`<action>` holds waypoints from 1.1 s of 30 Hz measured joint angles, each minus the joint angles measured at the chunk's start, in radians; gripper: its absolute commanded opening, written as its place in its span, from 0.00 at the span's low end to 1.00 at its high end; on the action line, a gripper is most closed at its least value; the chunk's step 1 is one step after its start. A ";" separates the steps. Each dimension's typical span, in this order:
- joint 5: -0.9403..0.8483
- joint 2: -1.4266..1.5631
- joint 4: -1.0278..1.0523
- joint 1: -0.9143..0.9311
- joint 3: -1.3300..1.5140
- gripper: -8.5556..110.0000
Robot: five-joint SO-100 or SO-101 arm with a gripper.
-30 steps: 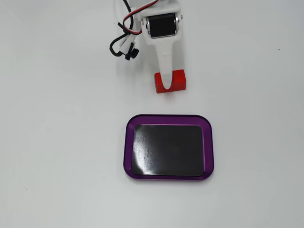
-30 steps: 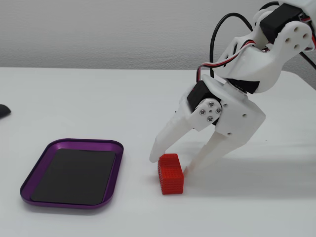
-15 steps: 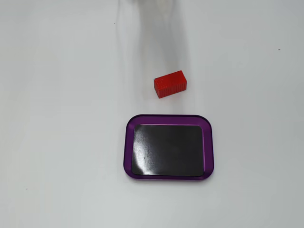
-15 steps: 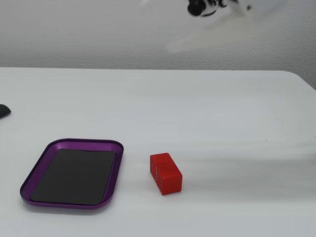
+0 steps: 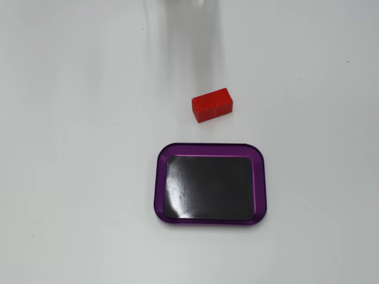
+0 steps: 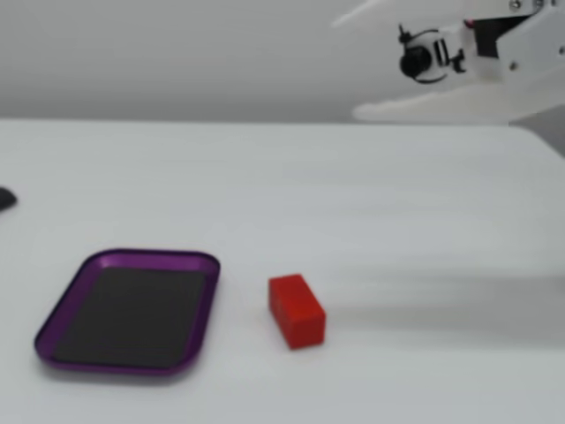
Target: Remove the cube from the box.
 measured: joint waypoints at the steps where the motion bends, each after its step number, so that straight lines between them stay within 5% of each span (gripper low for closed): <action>1: 0.000 0.000 0.000 0.015 0.028 0.21; 12: 0.003 0.000 0.000 0.087 0.229 0.20; 17: 0.003 0.000 0.000 0.089 0.239 0.06; 33: 0.003 0.000 0.000 0.089 0.245 0.07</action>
